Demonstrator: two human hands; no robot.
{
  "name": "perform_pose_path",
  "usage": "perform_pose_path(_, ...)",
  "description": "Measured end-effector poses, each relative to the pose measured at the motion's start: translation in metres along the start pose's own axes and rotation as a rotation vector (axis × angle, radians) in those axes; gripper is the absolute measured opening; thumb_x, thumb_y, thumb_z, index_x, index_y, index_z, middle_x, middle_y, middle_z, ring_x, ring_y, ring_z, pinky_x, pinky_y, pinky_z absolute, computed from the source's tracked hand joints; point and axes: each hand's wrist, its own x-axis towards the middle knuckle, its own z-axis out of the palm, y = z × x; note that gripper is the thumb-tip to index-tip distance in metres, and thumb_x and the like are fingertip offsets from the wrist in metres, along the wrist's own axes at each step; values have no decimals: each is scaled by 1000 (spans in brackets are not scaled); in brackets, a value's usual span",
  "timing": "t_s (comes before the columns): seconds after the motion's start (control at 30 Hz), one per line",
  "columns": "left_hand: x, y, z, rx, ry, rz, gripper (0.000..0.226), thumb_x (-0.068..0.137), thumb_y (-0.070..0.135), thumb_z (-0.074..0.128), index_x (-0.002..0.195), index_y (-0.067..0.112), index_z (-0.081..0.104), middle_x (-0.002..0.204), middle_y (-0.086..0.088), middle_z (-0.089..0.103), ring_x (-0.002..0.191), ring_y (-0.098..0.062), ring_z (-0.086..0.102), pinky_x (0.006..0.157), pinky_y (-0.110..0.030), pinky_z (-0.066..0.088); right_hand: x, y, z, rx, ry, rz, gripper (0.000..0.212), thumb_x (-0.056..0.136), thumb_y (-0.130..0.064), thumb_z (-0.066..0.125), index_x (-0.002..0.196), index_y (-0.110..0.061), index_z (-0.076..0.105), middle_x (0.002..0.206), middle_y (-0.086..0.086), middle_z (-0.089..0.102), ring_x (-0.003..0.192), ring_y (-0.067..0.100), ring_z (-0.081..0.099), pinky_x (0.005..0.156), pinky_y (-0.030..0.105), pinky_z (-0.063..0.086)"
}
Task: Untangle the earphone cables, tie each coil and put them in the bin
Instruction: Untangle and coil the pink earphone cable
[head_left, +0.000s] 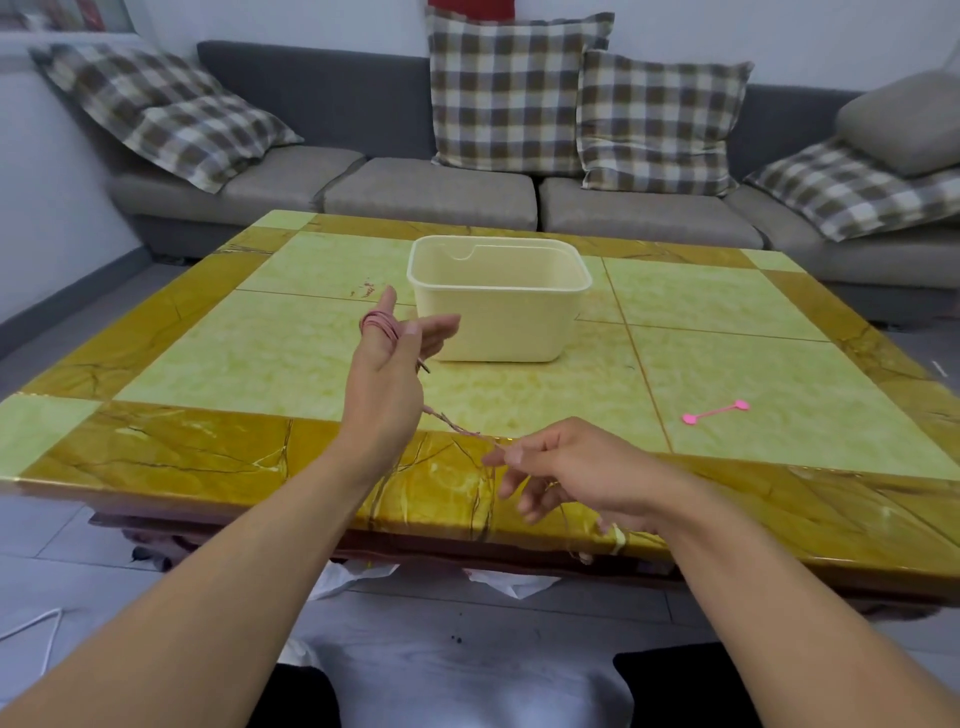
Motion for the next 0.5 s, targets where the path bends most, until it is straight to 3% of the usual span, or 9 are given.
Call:
perform_pose_path(0.1, 0, -1, 0, -14, -41, 68, 39, 111, 14, 29, 144, 34, 30, 121, -6, 72, 118, -15, 65, 111, -34, 44, 2, 1, 5, 33, 102, -23, 46, 104, -9, 52, 149, -20, 47, 79, 3, 70, 52, 12, 52, 45, 24, 41)
perform_pose_path(0.13, 0, 0, 0, -29, -53, 82, 38, 111, 14, 29, 142, 36, 29, 122, -7, 72, 119, -15, 65, 112, -35, 44, 0, 0, 6, -20, 92, -28, 53, 102, -16, 57, 150, -32, 42, 73, 1, 67, 49, 10, 48, 42, 23, 35)
perform_pose_path(0.2, -1, 3, 1, -60, -72, 98, 36, 111, 13, 29, 131, 43, 33, 124, -10, 70, 121, -16, 64, 113, -37, 43, 0, -1, 8, -110, 67, -31, 53, 95, -32, 70, 142, -48, 49, 61, -1, 55, 46, 10, 37, 42, 24, 26)
perform_pose_path(0.3, -4, 5, 3, -67, -99, 110, 35, 111, 11, 28, 139, 32, 26, 123, -10, 70, 121, -16, 64, 110, -31, 45, 5, 0, 14, -89, 110, -88, 23, 92, -40, 74, 115, -38, 76, 53, 0, 33, 48, 15, 22, 45, 26, 17)
perform_pose_path(0.4, -1, 2, 1, 42, -92, 103, 38, 111, 11, 30, 149, 14, 31, 122, -5, 71, 115, -11, 67, 105, -27, 49, 7, 0, 19, 6, 134, -149, 16, 97, -32, 68, 101, -26, 82, 60, 1, 53, 51, 15, 45, 46, 26, 34)
perform_pose_path(0.5, 1, -5, 0, 179, -97, 19, 51, 111, 12, 31, 159, 12, 15, 109, -3, 74, 95, -8, 71, 83, -18, 53, 12, -2, 19, 163, 205, -148, 16, 97, -22, 67, 91, -20, 82, 87, -1, 72, 72, 15, 63, 59, 28, 51)
